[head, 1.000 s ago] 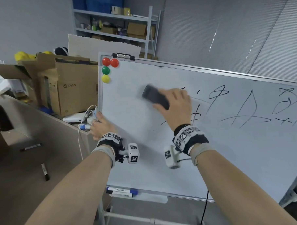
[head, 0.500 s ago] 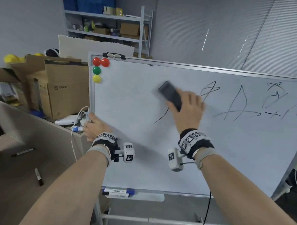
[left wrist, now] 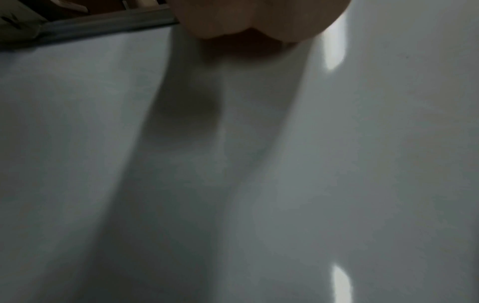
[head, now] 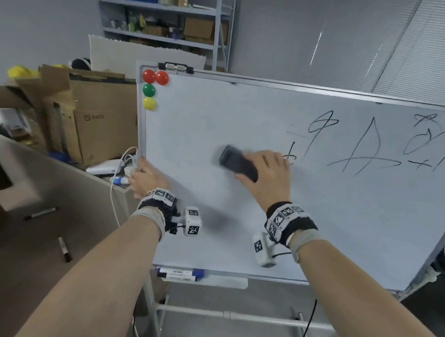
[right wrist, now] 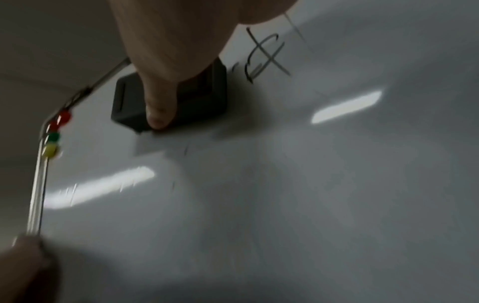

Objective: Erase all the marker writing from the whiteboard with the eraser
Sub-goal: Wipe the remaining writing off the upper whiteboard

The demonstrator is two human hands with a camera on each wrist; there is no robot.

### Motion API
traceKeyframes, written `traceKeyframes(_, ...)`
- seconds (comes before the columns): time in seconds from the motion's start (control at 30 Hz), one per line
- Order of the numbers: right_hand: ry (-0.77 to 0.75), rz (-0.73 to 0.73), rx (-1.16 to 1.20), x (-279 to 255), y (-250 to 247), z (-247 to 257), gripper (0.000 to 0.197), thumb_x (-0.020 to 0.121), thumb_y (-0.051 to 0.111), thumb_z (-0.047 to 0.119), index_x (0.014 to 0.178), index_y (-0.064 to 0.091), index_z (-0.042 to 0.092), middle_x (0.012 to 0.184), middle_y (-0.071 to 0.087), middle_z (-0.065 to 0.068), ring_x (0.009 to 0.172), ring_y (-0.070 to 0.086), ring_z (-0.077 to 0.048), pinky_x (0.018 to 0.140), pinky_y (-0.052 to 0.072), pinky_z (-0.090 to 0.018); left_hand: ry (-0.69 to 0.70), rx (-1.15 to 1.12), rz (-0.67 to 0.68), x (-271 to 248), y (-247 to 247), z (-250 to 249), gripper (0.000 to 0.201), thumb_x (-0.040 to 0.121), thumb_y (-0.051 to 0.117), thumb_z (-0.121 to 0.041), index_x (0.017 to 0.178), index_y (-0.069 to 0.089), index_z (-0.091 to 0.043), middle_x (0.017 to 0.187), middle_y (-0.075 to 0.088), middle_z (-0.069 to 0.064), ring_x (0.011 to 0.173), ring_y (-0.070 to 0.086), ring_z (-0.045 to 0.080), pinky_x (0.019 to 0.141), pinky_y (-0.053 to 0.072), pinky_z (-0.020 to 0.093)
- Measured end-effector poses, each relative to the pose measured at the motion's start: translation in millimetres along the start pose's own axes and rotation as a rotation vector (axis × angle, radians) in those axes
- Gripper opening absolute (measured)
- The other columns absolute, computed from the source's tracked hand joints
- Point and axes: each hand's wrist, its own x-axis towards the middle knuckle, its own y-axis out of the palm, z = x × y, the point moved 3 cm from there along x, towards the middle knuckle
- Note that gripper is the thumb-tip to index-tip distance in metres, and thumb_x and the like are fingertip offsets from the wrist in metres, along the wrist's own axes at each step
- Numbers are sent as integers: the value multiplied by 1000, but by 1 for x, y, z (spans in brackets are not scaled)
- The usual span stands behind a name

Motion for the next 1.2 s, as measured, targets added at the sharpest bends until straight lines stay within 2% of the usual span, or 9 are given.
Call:
traceKeyframes(0.1,-327,256,-23,-39,29,19,53,62,90,46,106,68,25,99,65,1,90,58,-29,78,31,-38,-12,0,4,2,1,0,69,103,25,-55,125,62,0,131,54,24,122,52,39,109,33,51)
traceKeyframes(0.17,-368,285,-66,-44,31,20,55,61,91,48,105,69,26,97,65,3,89,58,-27,77,30,-37,-9,14,9,2,4,1,72,102,23,-56,127,59,1,134,50,24,122,51,39,109,33,51)
traceKeyframes(0.4,172,-111,-91,-9,-16,-10,49,89,69,52,124,59,18,111,61,-4,98,51,-28,85,41,-42,19,-31,-72,-6,9,9,64,102,27,-53,123,58,-1,126,53,18,118,52,36,105,36,51)
traceKeyframes(0.47,174,-148,-74,-11,-21,-15,50,89,70,50,124,60,16,113,61,-4,100,52,-28,87,42,-42,50,-50,-153,-18,8,7,56,100,31,-50,122,58,-6,132,53,12,121,52,31,103,37,46)
traceKeyframes(0.57,95,-128,-101,-16,-25,-21,48,89,69,50,123,62,17,113,63,-4,99,54,-30,84,40,-42,164,-9,-249,-44,13,-11,62,97,29,-49,143,46,-11,154,40,8,138,42,27,112,30,43)
traceKeyframes(0.67,134,-147,-98,-10,-35,-35,49,86,72,49,122,62,17,110,63,-3,96,54,-30,82,39,-41,338,-67,-197,-76,22,-40,61,100,36,-42,151,35,-9,158,34,9,145,32,28,116,27,47)
traceKeyframes(0.87,150,-180,-69,5,-60,-71,50,85,73,49,121,61,17,106,62,-4,93,54,-30,81,40,-42,638,-145,-33,-153,39,-102,55,99,45,-31,150,38,-14,158,34,5,147,29,25,117,21,43)
traceKeyframes(1.07,166,-225,-80,14,-72,-95,54,89,64,57,129,60,22,109,63,-3,94,55,-27,81,41,-40,920,111,6,-181,54,-159,55,104,28,-38,157,17,-29,166,12,-7,154,6,25,121,-3,51)
traceKeyframes(1.2,177,-283,-107,30,-81,-106,53,89,64,58,133,60,29,109,62,-2,93,55,-26,82,40,-40,988,241,73,-181,64,-176,51,105,22,-41,155,23,-32,166,11,-8,154,-2,25,121,-6,56)
